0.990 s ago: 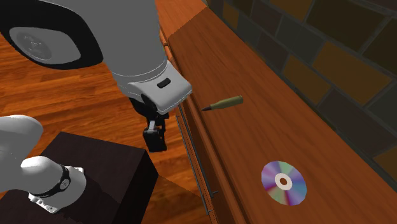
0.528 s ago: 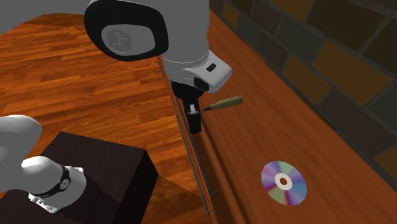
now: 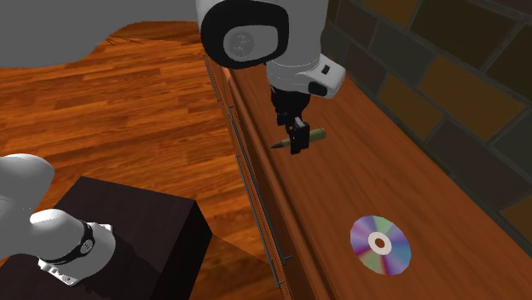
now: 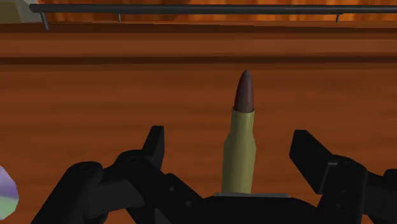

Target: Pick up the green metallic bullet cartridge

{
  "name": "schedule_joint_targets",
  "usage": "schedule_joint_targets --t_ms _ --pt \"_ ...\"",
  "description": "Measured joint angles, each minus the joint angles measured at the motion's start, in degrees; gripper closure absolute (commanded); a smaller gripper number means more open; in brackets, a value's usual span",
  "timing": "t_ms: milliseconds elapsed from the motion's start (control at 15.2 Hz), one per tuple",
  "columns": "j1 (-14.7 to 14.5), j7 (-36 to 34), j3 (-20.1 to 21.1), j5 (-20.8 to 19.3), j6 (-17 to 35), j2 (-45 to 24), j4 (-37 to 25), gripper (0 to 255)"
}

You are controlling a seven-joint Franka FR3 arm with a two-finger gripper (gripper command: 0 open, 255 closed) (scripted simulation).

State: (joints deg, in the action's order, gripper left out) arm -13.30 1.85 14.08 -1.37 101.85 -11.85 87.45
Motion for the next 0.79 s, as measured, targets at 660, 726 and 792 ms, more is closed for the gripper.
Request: schedule_joint_targets --t_ms 660,726,792 --pt "-1.82 -0.10 0.84 -1.59 3.49 -6.34 -2.84 0" --pt "-1.80 -0.09 0.83 -1.58 3.93 -6.29 -2.35 255" --pt "-1.78 -0.09 0.84 -1.57 4.18 -6.22 -2.03 255"
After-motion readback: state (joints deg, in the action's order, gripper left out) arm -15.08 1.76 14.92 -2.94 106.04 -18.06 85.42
